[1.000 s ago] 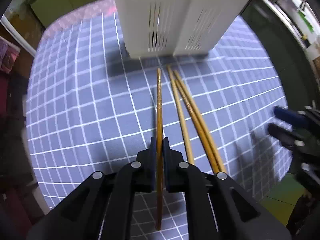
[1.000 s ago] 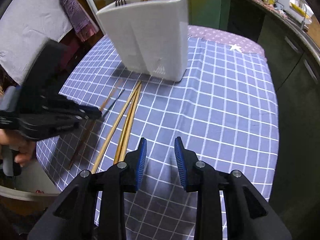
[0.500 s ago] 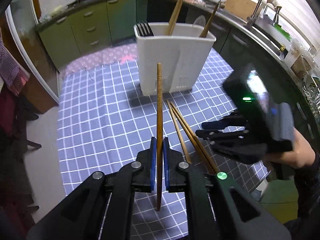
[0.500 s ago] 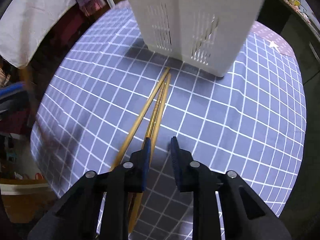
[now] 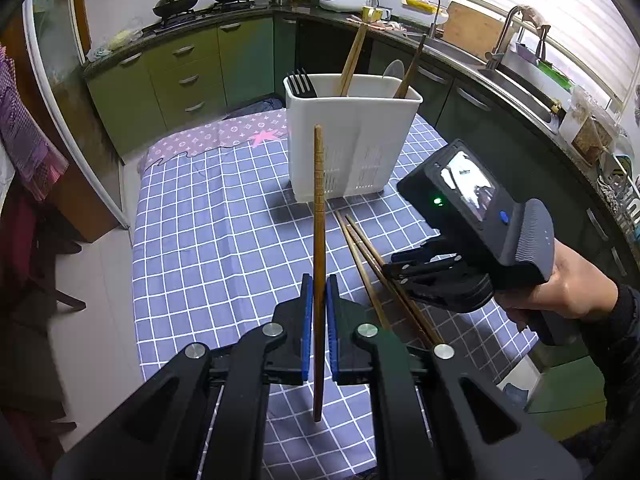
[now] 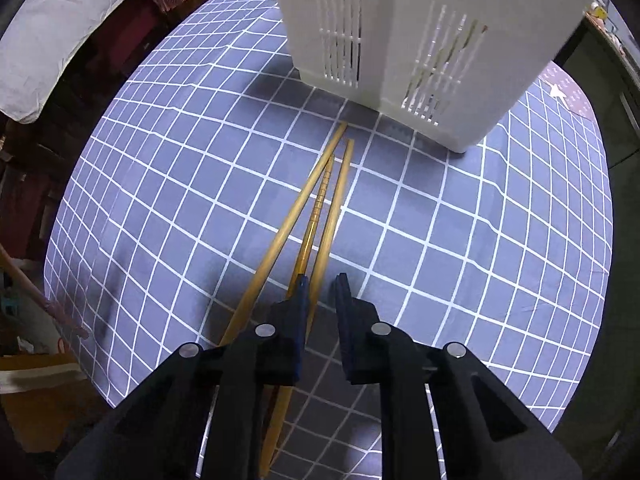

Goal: Organize utensils
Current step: 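Lift the chopstick upright with the left tool while the right tool grasps another chopstick, then carry both chopsticks over the caddy and release them inside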

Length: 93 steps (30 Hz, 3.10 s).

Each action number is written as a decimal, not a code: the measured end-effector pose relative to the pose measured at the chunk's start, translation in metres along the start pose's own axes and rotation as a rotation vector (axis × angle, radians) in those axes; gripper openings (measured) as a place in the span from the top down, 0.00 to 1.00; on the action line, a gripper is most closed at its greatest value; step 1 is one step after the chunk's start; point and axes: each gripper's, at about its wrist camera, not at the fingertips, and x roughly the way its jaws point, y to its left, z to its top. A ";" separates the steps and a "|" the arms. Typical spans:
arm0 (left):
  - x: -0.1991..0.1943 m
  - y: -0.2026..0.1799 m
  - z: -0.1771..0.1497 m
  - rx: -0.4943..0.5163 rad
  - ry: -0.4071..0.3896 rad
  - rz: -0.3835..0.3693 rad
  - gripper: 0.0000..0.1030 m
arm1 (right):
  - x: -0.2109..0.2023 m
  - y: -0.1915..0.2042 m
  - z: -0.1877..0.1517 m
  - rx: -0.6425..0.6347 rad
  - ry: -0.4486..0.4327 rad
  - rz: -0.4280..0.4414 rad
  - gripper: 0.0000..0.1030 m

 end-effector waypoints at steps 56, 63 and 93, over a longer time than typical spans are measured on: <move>-0.079 -0.021 0.117 0.031 -0.261 -0.040 0.94 | -0.159 -0.025 -0.109 0.050 -0.479 0.041 0.93; -0.066 -0.032 0.174 0.040 -0.404 0.029 0.94 | -0.158 -0.030 -0.110 0.058 -0.487 0.053 0.93; -0.039 0.015 0.078 -0.017 -0.119 0.040 0.68 | -0.305 -0.075 0.009 0.219 -0.930 0.085 0.93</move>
